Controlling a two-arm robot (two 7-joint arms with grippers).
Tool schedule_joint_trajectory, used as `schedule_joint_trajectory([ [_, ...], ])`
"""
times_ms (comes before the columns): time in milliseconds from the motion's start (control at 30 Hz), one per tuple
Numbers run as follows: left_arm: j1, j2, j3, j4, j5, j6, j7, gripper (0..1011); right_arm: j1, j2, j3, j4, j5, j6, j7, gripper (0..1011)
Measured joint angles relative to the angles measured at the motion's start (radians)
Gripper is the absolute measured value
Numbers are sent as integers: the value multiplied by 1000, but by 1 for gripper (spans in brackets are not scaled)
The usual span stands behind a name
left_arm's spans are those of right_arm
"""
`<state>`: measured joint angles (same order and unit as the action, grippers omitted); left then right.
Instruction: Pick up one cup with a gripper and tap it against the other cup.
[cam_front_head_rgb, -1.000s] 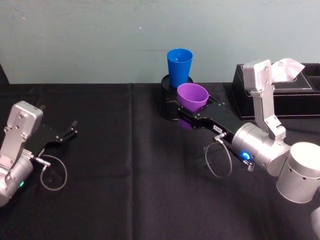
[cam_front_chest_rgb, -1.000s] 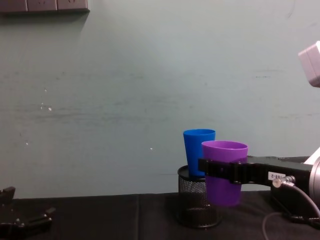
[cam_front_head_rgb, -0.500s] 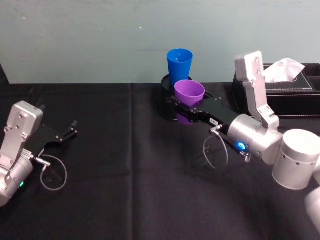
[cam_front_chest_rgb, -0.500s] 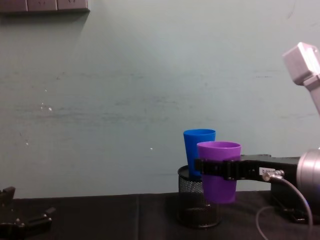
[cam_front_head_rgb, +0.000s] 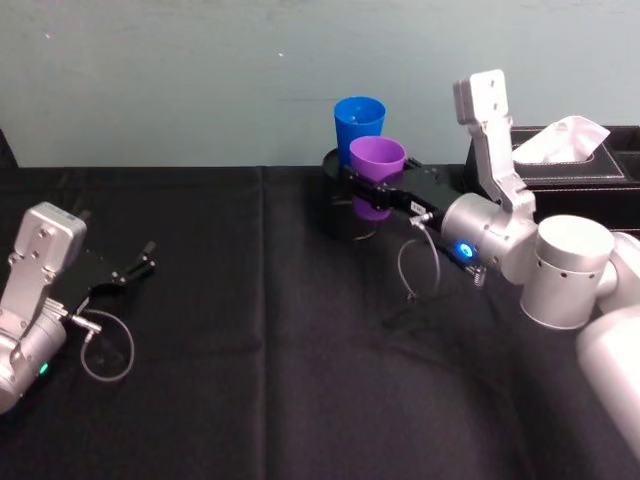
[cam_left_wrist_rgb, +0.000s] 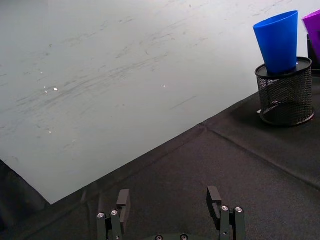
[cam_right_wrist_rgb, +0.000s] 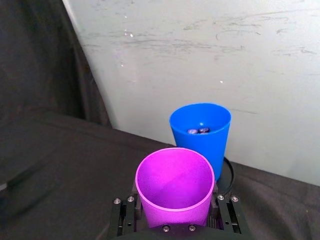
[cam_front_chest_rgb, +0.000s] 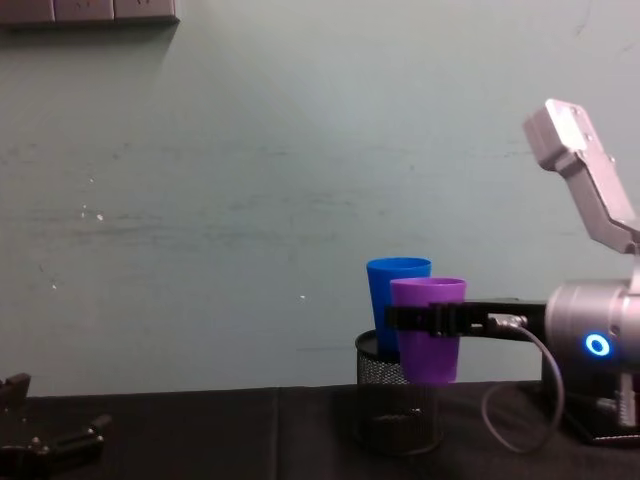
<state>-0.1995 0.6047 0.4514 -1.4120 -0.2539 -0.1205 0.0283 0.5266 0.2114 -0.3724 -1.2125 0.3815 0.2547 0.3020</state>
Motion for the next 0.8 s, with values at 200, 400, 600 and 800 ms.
schedule_joint_trajectory([
  [200,0,0,0,0,0,0,0,1000,44,-25,-4,67,-5,-8,1,731],
  [400,0,0,0,0,0,0,0,1000,81,-49,-7,133,-12,-19,9,731],
  [600,0,0,0,0,0,0,0,1000,101,-65,-6,163,-21,-29,8,731],
  [800,0,0,0,0,0,0,0,1000,99,-66,-2,158,-22,-29,6,731],
])
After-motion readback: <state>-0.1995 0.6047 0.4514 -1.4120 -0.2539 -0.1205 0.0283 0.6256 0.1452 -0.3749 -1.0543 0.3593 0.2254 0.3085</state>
